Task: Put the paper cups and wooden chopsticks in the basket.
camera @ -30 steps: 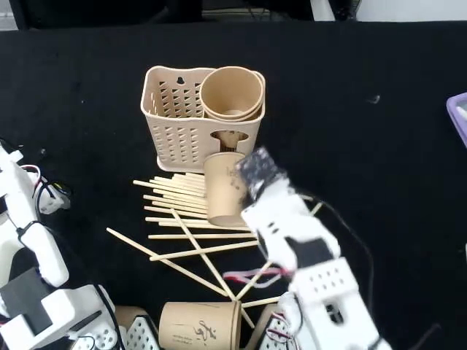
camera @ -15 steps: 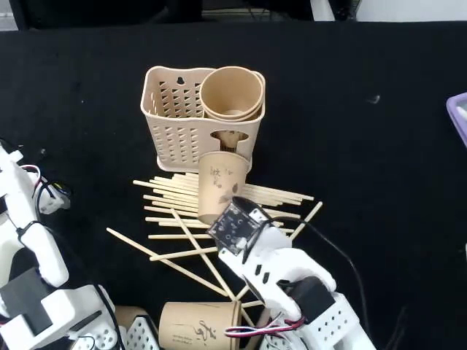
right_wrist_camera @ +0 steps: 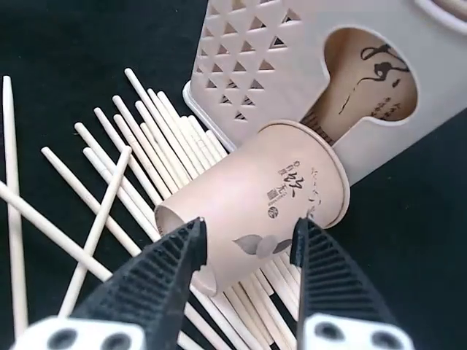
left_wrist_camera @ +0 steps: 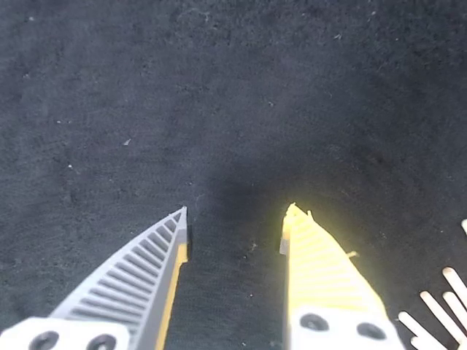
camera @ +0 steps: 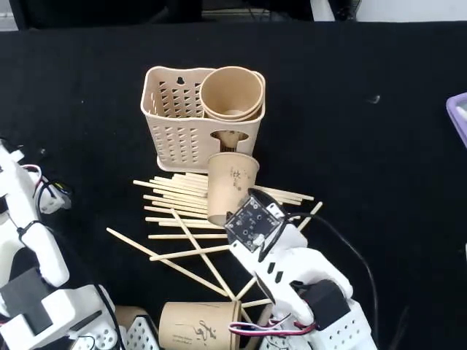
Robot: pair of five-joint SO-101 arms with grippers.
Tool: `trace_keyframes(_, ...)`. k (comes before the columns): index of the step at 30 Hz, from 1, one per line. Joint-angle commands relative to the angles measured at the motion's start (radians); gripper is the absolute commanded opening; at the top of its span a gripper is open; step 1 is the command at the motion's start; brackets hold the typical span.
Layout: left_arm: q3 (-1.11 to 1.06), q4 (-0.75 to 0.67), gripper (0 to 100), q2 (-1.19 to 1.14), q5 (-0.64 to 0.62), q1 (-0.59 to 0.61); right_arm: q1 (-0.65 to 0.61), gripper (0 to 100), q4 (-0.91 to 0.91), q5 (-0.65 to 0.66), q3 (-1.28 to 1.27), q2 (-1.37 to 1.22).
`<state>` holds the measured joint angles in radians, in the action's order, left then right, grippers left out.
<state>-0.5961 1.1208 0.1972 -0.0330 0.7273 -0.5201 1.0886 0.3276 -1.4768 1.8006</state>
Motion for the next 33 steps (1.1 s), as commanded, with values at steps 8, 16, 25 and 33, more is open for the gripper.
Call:
trace_keyframes(8, 0.013, -0.011, 21, 0.029, -0.002, -0.031, 0.018, 20.1, 0.077, 0.008, 0.159, 0.012)
trace_keyframes(16, 0.013, -0.011, 21, 0.029, -0.002, -0.033, -0.190, 20.2, 0.137, 0.051, 0.131, 0.005)
trace_keyframes(25, 0.013, -0.011, 21, 0.029, -0.002, -0.033, 0.002, 20.2, 0.095, 0.189, 0.038, 0.007)
trace_keyframes(33, 0.013, -0.011, 21, 0.029, -0.002, -0.033, 0.141, 19.9, 0.069, 0.212, -0.022, 0.018)
